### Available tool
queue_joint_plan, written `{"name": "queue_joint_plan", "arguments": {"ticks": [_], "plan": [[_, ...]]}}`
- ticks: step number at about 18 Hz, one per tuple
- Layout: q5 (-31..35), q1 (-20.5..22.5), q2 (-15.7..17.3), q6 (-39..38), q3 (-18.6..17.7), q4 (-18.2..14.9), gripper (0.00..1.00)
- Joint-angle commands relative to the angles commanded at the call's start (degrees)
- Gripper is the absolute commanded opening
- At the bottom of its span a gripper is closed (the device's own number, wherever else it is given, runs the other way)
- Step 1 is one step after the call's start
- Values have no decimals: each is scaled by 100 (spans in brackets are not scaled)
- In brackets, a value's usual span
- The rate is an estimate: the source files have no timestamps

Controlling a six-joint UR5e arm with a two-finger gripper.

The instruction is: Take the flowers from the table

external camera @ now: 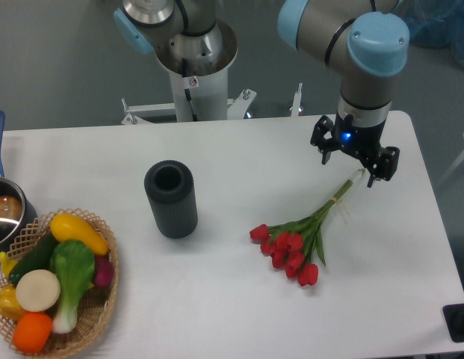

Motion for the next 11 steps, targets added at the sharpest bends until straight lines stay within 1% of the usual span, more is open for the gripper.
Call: {"name": "queue_joint_plan", "arguments": {"ticks": [2, 4, 7, 11], "plan": [[-97, 62, 44, 0, 9, -35, 100], [-229, 97, 44, 0, 35, -166, 100], [-238, 115, 106, 9, 27, -176, 100], [-212, 194, 150, -61, -114, -150, 100]]}}
